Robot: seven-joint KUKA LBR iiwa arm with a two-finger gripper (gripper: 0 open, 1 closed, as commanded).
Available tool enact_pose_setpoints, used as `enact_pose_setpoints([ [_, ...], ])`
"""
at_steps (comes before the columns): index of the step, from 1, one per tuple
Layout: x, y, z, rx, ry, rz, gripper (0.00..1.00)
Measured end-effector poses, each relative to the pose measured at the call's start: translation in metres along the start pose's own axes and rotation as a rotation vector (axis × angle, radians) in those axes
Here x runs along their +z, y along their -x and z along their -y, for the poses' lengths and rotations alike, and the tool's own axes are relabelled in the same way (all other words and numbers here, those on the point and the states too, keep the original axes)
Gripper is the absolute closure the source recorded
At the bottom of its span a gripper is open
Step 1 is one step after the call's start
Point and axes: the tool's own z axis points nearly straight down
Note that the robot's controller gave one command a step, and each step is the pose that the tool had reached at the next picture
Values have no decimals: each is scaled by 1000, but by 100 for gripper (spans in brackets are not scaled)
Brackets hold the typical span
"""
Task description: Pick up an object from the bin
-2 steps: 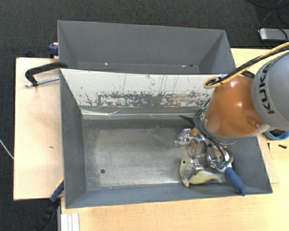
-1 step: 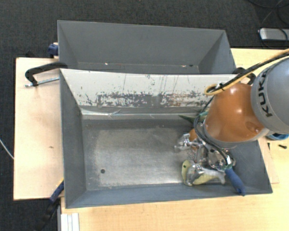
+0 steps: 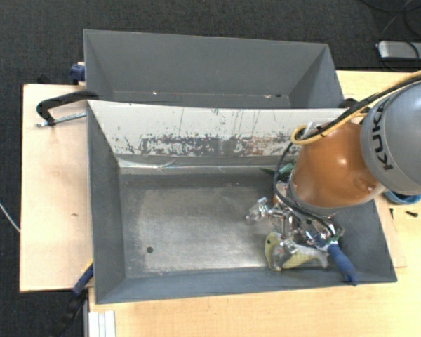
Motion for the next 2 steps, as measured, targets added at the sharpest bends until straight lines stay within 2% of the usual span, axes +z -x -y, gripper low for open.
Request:
enact_pose_setpoints([
  [1, 0, -1, 0, 0, 1, -6, 100],
  [2, -22, 1, 0, 1, -1, 1, 100],
])
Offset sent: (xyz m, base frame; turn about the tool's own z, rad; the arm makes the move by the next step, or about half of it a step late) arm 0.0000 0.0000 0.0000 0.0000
